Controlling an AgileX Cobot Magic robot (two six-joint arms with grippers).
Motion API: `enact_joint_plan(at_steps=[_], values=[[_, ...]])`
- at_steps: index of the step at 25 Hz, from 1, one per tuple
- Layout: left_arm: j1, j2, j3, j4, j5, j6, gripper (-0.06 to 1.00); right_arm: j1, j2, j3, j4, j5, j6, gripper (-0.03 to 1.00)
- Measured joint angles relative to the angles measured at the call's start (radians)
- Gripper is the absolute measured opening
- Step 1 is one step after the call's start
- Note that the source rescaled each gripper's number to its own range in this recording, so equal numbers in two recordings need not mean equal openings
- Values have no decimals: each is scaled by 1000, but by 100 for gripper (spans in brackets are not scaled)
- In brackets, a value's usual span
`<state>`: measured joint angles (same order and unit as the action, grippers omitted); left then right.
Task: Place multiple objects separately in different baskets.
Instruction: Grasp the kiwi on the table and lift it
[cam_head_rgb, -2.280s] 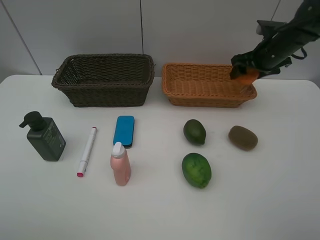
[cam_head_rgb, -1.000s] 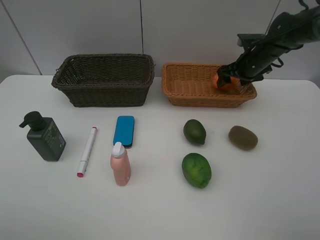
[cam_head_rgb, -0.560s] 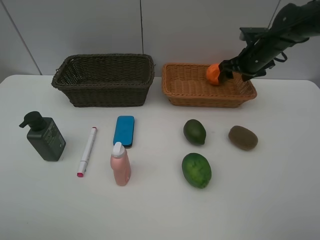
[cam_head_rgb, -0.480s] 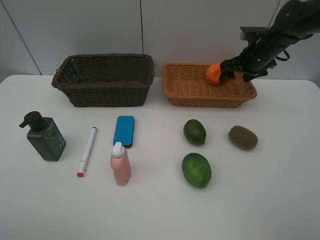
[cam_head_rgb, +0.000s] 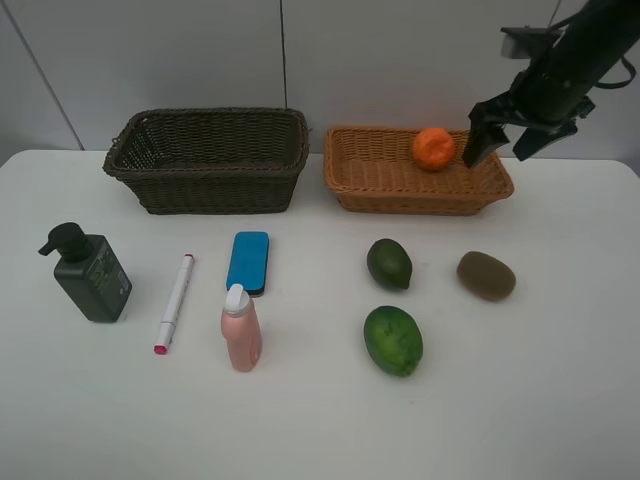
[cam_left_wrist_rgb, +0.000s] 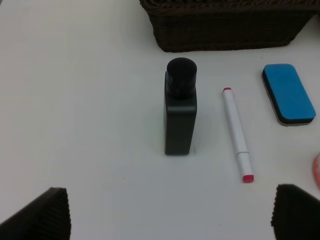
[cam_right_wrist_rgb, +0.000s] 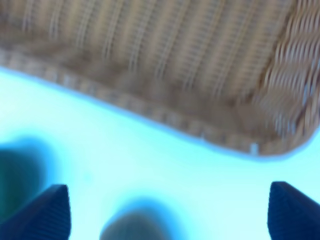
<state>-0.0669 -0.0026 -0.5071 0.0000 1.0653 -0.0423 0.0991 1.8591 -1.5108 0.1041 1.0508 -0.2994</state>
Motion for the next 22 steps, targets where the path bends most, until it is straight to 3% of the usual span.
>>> enact_joint_plan(at_steps=[4,11,18,22], values=[[0,0,0,0,0,0,100,0,-28,2,-15,139,-52,100],[0,0,0,0,0,0,100,37,-46,76,-4,167,-126,100],[0,0,0,0,0,0,100,92,-47,241,-31,59,-151,100],[0,0,0,0,0,0,100,92,-47,345,-70,-58,-160,100]])
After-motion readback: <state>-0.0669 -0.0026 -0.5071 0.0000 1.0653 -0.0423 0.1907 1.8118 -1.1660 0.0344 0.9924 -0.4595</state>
